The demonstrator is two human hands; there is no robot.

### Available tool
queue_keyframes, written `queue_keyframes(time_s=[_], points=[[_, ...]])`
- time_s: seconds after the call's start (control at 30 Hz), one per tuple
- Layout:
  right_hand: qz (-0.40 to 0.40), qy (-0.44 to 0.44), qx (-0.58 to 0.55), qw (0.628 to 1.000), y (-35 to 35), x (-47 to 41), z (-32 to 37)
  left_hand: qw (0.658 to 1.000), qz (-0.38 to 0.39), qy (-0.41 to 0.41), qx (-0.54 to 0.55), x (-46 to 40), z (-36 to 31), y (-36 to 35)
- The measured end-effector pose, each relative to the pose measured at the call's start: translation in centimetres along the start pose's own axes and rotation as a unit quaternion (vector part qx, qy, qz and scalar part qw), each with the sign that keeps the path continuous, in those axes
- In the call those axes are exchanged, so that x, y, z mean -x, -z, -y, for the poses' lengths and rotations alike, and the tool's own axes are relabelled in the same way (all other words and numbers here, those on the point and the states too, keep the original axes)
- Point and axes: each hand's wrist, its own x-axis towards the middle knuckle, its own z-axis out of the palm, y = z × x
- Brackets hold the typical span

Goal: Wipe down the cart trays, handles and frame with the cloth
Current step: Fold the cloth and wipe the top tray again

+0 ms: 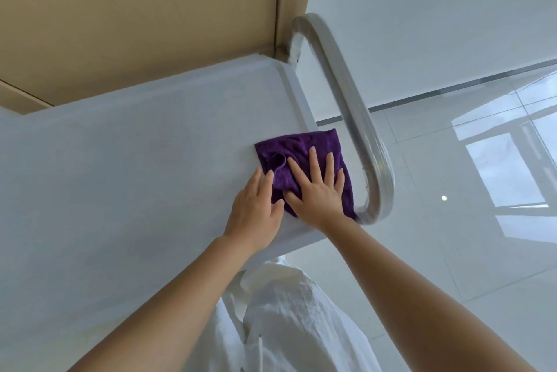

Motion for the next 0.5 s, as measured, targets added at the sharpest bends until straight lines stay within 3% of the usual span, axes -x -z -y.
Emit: queue_keyframes(time_s=[0.13,0.2,0.27,0.37,0.43,0.5], points=[[0.022,0.001,-0.083,0.996,2.2,-2.0,0.5,0.991,-0.032,0.058,0.119,-2.1,-0.4,-0.1],[-0.042,-0.019,-0.205,0.978,3.6,-1.8,0.6,0.983,-0.042,0.085,0.158,-2.8,-0.4,-0.5],[-0.133,-0.097,-0.353,0.921,5.4,-1.3,0.6,0.974,-0.054,0.111,0.189,-3.4,-0.7,-0.6],[-0.082,-0.298,-0.496,0.812,7.0,-2.2,0.2,0.962,-0.079,0.139,0.222,-3.9,-1.4,-0.3],[-0.037,-0.345,-0.481,0.805,7.4,-3.1,0.4,0.948,-0.082,0.168,0.259,-4.1,-2.2,0.4],[-0.041,-0.341,-0.442,0.829,7.4,-3.8,0.8,0.93,-0.083,0.203,0.294,-4.6,-2.4,0.7]])
